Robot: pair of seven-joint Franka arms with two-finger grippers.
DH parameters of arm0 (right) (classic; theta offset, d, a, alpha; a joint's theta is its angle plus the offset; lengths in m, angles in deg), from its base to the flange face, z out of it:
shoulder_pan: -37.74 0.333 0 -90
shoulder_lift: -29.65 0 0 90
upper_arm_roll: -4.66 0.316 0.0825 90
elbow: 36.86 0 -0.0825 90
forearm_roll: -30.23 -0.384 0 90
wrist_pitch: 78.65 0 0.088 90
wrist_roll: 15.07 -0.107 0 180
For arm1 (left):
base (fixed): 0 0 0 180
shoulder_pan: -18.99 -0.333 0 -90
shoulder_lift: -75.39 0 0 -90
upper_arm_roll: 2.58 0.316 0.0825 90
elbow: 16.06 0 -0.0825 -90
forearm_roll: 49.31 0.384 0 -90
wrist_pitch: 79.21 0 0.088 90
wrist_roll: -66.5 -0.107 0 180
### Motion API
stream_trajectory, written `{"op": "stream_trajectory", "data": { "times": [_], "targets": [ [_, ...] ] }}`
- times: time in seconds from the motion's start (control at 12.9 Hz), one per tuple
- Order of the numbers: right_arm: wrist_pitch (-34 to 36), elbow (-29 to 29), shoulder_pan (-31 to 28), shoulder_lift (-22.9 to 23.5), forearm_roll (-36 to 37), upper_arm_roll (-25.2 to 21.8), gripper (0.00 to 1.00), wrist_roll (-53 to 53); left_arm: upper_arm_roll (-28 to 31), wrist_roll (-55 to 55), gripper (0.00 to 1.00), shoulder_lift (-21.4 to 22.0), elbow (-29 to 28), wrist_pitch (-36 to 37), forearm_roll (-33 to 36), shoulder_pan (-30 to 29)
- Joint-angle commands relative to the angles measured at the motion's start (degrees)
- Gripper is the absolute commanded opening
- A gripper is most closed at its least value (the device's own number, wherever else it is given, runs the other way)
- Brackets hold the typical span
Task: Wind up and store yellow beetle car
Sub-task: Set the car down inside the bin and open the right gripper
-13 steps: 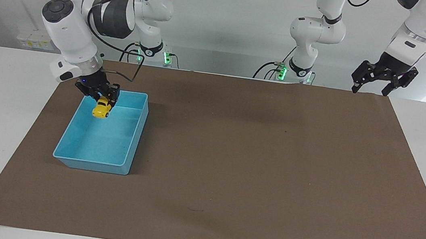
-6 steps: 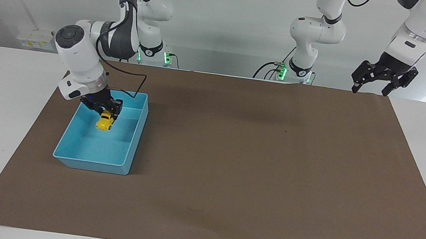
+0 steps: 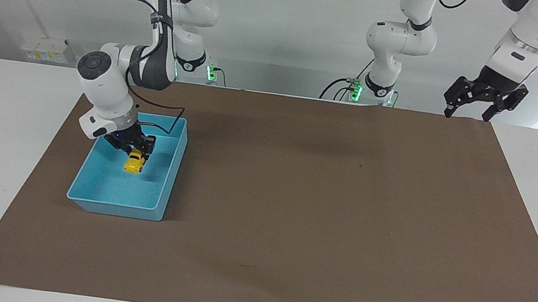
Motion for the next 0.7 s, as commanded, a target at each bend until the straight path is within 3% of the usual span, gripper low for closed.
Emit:
{"op": "stream_trajectory", "data": {
  "times": [0.0, 0.62],
  "targets": [
    [-3.9, -2.9, -0.7, 0.1, 2.6, 0.5, 0.0, 1.5, 0.1, -0.5, 1.0, 1.1, -0.8, 0.7, -0.8, -0.3],
    [-6.6, -4.3, -1.9, 2.4, 2.9, 0.6, 0.0, 2.3, 0.1, -0.6, 1.0, 1.1, -0.8, 0.7, -0.8, -0.3]
  ]
}}
